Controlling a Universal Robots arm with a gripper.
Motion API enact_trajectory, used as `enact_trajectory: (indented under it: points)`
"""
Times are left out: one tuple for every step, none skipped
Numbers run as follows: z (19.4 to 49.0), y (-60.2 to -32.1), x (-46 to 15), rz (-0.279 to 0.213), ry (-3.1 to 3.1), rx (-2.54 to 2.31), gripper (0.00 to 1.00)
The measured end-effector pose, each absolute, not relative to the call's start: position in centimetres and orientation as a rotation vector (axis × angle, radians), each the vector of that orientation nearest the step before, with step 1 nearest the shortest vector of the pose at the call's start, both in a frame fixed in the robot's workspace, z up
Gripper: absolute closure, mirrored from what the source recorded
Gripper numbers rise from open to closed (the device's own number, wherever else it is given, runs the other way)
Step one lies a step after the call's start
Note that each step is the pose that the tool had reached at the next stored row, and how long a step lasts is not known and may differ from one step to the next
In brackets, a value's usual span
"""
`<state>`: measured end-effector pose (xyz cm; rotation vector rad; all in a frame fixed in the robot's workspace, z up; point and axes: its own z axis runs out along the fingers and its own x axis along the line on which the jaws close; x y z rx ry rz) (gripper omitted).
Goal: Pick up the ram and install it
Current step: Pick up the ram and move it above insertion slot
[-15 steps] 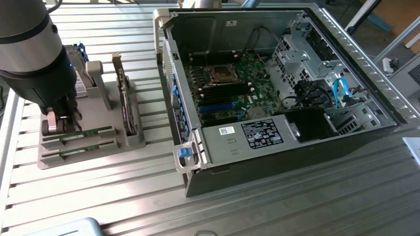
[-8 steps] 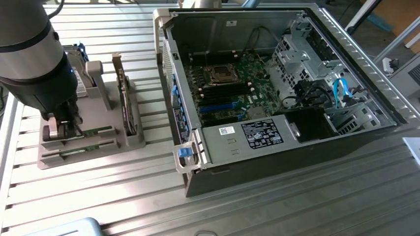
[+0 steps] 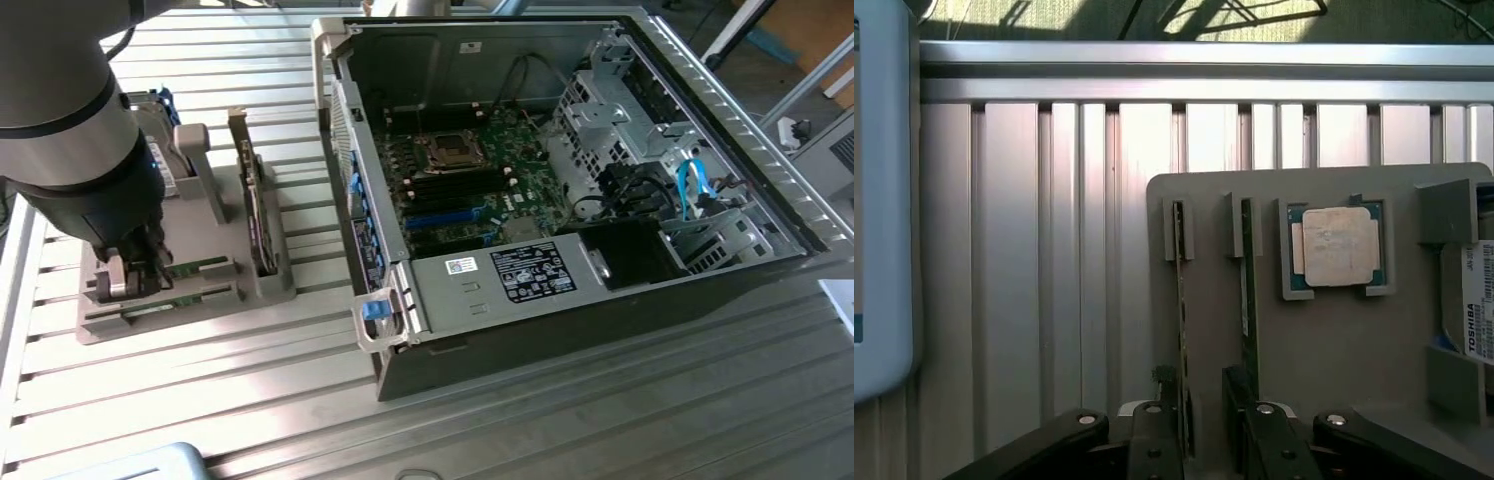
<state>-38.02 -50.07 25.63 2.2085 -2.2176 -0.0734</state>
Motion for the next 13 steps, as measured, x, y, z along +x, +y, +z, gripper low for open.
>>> enact_trajectory:
  points:
    - [25.5, -50.1, -38.0, -0.073, -2.218, 2.209, 0.68]
    - [25.3, -50.1, -38.0, -0.073, -2.218, 2.209, 0.68]
    - [25.2, -50.1, -38.0, -0.073, -2.218, 2.209, 0.68]
    - [25.0, -50.1, -38.0, -0.073, -2.217, 2.209, 0.68]
    - [24.8, -50.2, -38.0, -0.073, -2.217, 2.209, 0.68]
    - [24.6, -50.2, -38.0, -0.073, -2.217, 2.209, 0.68]
    - [24.5, -50.2, -38.0, -0.073, -2.217, 2.209, 0.68]
    - [24.4, -50.2, -38.0, -0.073, -2.217, 2.209, 0.68]
    - [24.2, -50.3, -38.0, -0.073, -2.217, 2.209, 0.68]
    - [24.1, -50.3, -38.0, -0.073, -2.217, 2.209, 0.68]
    - [23.9, -50.3, -38.0, -0.073, -2.217, 2.209, 0.68]
    - [23.8, -50.3, -38.0, -0.073, -2.217, 2.209, 0.68]
    - [23.6, -50.3, -38.0, -0.073, -2.217, 2.209, 0.68]
